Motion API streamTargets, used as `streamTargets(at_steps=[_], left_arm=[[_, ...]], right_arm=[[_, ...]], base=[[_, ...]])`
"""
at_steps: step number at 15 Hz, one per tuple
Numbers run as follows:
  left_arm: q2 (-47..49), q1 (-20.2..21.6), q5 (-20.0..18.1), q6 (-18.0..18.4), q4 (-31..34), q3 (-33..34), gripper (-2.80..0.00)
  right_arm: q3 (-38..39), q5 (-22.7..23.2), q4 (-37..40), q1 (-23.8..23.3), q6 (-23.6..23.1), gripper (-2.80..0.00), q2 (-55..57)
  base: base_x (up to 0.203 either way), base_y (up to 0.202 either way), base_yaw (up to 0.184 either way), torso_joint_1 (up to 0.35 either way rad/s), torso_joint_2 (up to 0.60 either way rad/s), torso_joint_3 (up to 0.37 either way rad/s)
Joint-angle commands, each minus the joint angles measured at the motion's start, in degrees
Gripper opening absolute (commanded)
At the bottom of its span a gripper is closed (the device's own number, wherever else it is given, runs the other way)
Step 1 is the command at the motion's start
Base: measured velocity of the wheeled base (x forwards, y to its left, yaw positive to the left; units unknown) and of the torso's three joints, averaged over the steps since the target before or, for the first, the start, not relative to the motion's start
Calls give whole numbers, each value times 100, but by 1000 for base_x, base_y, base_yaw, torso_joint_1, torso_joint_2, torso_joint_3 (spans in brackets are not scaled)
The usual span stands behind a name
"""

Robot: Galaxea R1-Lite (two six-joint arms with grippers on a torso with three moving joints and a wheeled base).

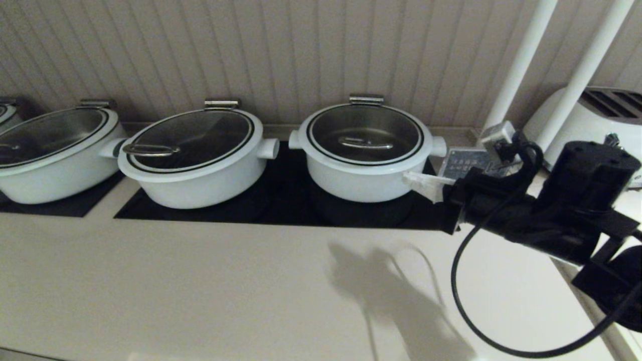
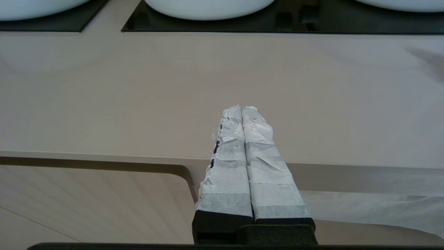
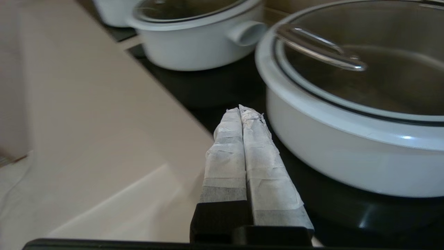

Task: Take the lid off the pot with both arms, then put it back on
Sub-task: Open the food pot lid a small opening with the right arm

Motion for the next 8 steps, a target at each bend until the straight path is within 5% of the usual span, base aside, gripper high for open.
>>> streamTargets(at_steps=[1, 8], left_arm=[[-2, 0, 1, 0, -1, 0, -280], [-2, 0, 1, 2, -1, 0, -280]], right_arm=[[-222, -56, -51, 1, 2, -280, 436], [-986, -279, -31, 8, -16, -280, 1055]], base=[[0, 0, 0, 0, 0, 0], [0, 0, 0, 0, 0, 0]])
